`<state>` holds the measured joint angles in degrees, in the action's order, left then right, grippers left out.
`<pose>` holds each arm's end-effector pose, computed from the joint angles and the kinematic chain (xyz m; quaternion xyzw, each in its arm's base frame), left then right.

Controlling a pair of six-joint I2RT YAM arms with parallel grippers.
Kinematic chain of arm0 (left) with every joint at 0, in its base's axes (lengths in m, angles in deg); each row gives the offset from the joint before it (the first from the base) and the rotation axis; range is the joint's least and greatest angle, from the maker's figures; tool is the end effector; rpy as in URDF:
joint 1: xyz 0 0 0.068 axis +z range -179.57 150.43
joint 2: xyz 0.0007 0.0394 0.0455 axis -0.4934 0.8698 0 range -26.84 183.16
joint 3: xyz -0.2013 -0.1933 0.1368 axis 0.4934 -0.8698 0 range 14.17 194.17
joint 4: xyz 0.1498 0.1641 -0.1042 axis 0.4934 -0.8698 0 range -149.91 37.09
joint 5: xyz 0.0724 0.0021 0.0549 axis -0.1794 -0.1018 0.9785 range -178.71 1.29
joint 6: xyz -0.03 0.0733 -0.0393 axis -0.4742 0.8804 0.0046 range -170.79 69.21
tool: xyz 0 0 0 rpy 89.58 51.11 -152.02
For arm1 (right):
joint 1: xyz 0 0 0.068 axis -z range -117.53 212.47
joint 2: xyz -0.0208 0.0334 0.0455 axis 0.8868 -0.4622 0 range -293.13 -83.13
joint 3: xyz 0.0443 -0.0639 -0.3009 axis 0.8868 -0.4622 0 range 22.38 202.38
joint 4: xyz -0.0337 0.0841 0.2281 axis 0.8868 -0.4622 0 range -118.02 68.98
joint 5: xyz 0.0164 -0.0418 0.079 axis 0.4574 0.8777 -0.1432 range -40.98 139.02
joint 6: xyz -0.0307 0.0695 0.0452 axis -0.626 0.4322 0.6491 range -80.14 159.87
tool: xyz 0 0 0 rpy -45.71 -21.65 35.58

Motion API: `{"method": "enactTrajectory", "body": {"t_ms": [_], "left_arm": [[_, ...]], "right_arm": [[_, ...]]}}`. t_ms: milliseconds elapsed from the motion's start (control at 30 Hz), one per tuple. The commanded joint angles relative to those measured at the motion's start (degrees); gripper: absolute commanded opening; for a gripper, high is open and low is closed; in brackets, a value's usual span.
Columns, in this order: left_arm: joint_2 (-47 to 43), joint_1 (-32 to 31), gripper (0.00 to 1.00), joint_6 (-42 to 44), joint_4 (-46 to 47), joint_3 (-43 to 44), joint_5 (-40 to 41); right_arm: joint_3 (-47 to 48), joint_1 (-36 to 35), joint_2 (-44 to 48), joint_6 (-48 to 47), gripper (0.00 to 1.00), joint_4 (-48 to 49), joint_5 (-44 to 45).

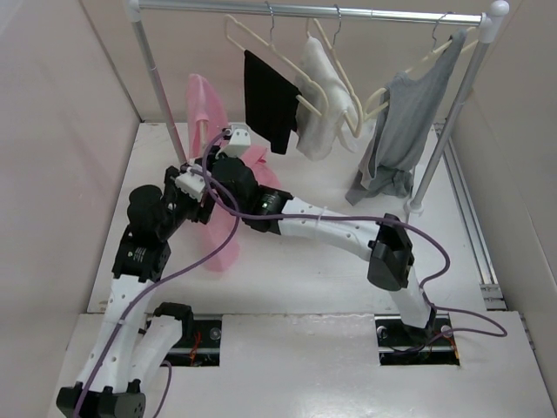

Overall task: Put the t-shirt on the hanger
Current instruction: Hang the hanger with tshirt onto the clothesline

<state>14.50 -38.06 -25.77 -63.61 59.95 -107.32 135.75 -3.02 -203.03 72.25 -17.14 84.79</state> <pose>0.1570 -0.0487 0.3749 0.3152 0.6725 -0.0245 0.6691 0.2666 0.4739 0.4036 0.0072 0.7202 0.3496 0.5991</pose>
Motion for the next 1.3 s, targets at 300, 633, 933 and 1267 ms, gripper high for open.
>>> {"method": "enactTrajectory", "body": {"t_ms": [300, 633, 933, 1267], "left_arm": [[1.8, 0.2, 0.00, 1.5, -5.1, 3.9, -0.1], [-1.0, 0.2, 0.00, -12.0, -7.1, 10.3, -3.7], [-1.6, 0.2, 0.00, -17.5, -4.5, 12.1, -5.5], [-1.6, 0.2, 0.00, -19.4, -2.0, 10.9, -1.4]], "right_arm": [[-1.7, -1.5, 4.1, 0.9, 0.00, 3.2, -2.6], [-9.0, 4.2, 5.8, 0.3, 0.35, 3.2, -21.2], [-12.7, 6.6, 8.9, -5.0, 0.61, 3.2, -30.2], [-12.7, 9.0, 9.4, -6.6, 0.93, 3.2, -38.0]]}}
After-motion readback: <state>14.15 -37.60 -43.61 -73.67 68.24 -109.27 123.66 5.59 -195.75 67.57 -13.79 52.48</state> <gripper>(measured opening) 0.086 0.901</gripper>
